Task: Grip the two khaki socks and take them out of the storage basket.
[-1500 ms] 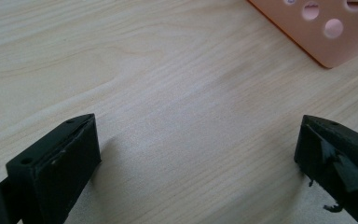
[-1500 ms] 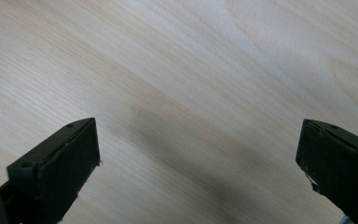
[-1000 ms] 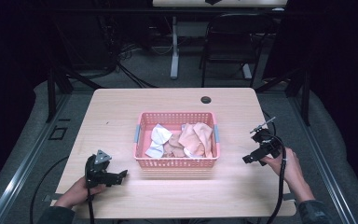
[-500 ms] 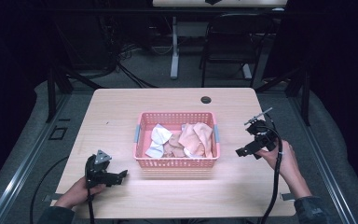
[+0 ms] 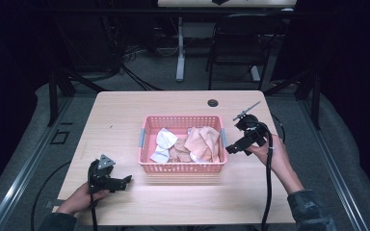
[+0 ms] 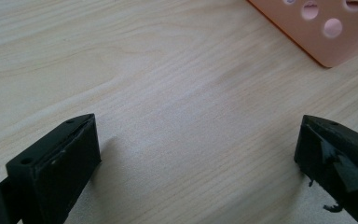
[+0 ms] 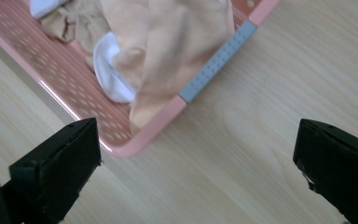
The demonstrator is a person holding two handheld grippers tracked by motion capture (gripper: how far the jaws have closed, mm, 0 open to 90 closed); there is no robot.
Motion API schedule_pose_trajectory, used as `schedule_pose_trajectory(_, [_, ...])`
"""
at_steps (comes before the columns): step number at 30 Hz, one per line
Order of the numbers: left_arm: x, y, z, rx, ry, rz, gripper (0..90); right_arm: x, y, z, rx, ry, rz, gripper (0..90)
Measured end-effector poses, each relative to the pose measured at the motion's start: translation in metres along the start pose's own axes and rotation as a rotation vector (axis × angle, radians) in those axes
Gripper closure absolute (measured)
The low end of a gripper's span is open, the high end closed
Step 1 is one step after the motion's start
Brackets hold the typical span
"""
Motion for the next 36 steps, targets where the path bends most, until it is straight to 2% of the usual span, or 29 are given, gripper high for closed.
schedule_pose_trajectory(6, [0.0,0.0,0.0,0.0,0.0,0.0,0.1,-0.013,0.02,-0.011,0.009,0.03,0.022,2.0])
schedule_pose_trajectory(9, [0.0,0.0,0.0,0.0,-0.001,0.0,0.0,-0.018,0.028,-0.018,0.051,0.022,0.029,8.3])
schedule_pose_trajectory(12, [0.0,0.0,0.0,0.0,0.0,0.0,0.0,-0.023,0.033,-0.024,0.039,0.023,0.042,11.6])
schedule_pose_trajectory(13, [0.0,0.0,0.0,0.0,0.0,0.0,0.0,-0.026,0.036,-0.033,0.025,0.022,0.05,16.1])
schedule_pose_trajectory(15, [0.0,0.0,0.0,-0.001,-0.001,0.0,0.1,-0.027,0.037,-0.037,0.014,0.021,0.044,18.5])
schedule_pose_trajectory(16, [0.0,0.0,0.0,0.0,0.0,0.0,0.0,-0.029,0.039,-0.045,-0.002,0.025,0.039,28.6])
schedule_pose_trajectory(17, [0.0,0.0,0.0,0.0,0.0,0.0,0.1,-0.029,0.039,-0.049,-0.012,0.027,0.035,31.6])
schedule_pose_trajectory(20, [0.0,0.0,0.0,0.0,0.0,0.001,0.1,-0.031,0.038,-0.059,-0.038,0.02,0.033,35.6])
schedule_pose_trajectory(23, [0.0,0.0,0.0,0.0,0.0,0.0,0.1,-0.035,0.038,-0.067,-0.033,0.028,0.023,39.0])
schedule_pose_trajectory(28, [0.0,0.0,0.0,0.0,0.0,0.0,0.1,-0.036,0.033,-0.078,-0.082,0.011,0.017,47.4])
schedule_pose_trajectory(29, [0.0,0.0,0.0,0.0,0.001,-0.001,0.1,-0.036,0.033,-0.08,-0.071,0.0,0.008,50.4])
schedule_pose_trajectory(31, [0.0,0.0,0.0,0.0,0.001,-0.001,0.1,-0.035,0.033,-0.082,-0.079,-0.047,0.028,53.6])
schedule_pose_trajectory(32, [0.0,0.0,0.0,0.0,0.001,-0.001,0.1,-0.035,0.033,-0.082,-0.079,-0.047,0.028,53.6])
schedule_pose_trajectory(34, [0.0,0.0,0.0,0.0,0.0,-0.001,0.1,-0.036,0.031,-0.086,-0.088,-0.066,0.03,59.0])
schedule_pose_trajectory(35, [0.0,0.0,0.0,0.002,0.001,0.002,0.0,-0.039,0.03,-0.092,-0.032,-0.073,-0.023,61.1])
schedule_pose_trajectory(36, [0.0,0.0,0.0,0.002,0.0,0.001,0.1,-0.035,0.03,-0.088,-0.1,-0.065,0.029,65.1])
Point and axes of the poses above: each handheld gripper's, and its own axes: z roughly backward along the jaws, y roughly out of its top, x roughly to its right, the point moved 5 cm from there along -z, roughly forward along the jaws, and after that the axes turned 7 degrees about x, right-handed, at the moved point
